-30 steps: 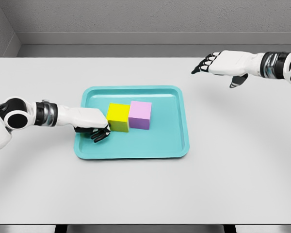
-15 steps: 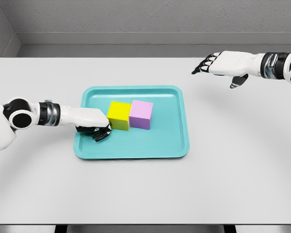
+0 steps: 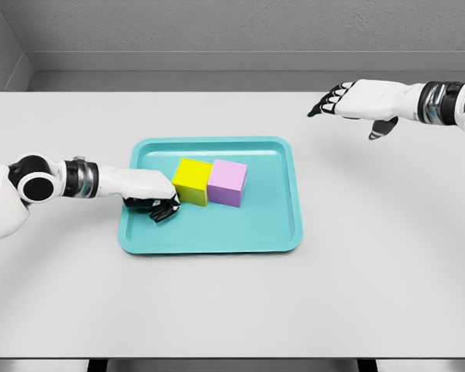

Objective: Push two cubes

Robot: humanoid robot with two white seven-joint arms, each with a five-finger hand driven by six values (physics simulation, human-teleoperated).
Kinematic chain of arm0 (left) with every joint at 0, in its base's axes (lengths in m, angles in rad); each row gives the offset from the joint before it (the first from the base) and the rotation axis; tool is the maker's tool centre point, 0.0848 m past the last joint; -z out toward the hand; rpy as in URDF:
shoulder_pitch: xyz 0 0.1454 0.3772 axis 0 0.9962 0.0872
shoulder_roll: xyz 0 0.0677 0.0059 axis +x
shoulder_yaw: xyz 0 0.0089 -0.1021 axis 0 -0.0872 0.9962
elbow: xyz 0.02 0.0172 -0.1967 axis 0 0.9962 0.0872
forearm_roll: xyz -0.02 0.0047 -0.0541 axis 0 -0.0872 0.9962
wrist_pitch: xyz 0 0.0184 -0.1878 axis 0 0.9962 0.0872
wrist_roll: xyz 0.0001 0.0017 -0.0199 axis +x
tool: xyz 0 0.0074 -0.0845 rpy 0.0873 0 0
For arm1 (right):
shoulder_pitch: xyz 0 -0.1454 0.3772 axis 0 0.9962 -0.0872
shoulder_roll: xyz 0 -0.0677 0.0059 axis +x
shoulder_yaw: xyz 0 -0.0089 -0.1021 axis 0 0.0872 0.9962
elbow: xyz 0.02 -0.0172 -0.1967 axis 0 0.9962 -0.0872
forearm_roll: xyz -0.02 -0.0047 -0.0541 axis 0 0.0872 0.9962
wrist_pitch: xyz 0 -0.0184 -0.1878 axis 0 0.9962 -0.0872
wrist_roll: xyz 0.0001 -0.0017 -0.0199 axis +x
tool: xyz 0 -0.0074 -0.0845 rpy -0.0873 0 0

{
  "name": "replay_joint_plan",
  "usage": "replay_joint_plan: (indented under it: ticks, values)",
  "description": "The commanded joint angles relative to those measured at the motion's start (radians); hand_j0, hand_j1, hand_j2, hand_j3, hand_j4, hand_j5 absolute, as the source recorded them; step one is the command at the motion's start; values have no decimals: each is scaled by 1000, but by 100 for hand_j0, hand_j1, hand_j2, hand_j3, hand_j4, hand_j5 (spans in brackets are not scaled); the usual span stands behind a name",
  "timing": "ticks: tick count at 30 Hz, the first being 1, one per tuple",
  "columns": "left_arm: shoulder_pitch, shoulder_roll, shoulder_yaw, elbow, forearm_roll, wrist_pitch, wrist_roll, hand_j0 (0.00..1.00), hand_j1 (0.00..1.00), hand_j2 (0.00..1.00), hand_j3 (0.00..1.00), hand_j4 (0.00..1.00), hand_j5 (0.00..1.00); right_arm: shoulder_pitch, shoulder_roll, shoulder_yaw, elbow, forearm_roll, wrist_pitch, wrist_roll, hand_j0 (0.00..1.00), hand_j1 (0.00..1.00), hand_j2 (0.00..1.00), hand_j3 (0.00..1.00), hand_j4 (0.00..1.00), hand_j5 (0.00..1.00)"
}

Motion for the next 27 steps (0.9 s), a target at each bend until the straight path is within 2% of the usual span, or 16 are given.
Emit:
replay_joint_plan:
  ticks: [1,10,27]
  values:
    - [0,-2,0,2,3,1,-1,0,0,0,0,0,0,0,-2,-1,0,-5,3,0,100,100,100,100,100,100]
    - [-5,-16,0,35,4,1,-1,0,0,0,0,0,0,0,-3,-2,0,-4,3,0,100,100,100,100,100,100]
    - [-18,-25,0,40,1,1,-1,0,0,0,0,0,0,-5,-17,-2,0,-5,3,0,100,100,100,100,100,100]
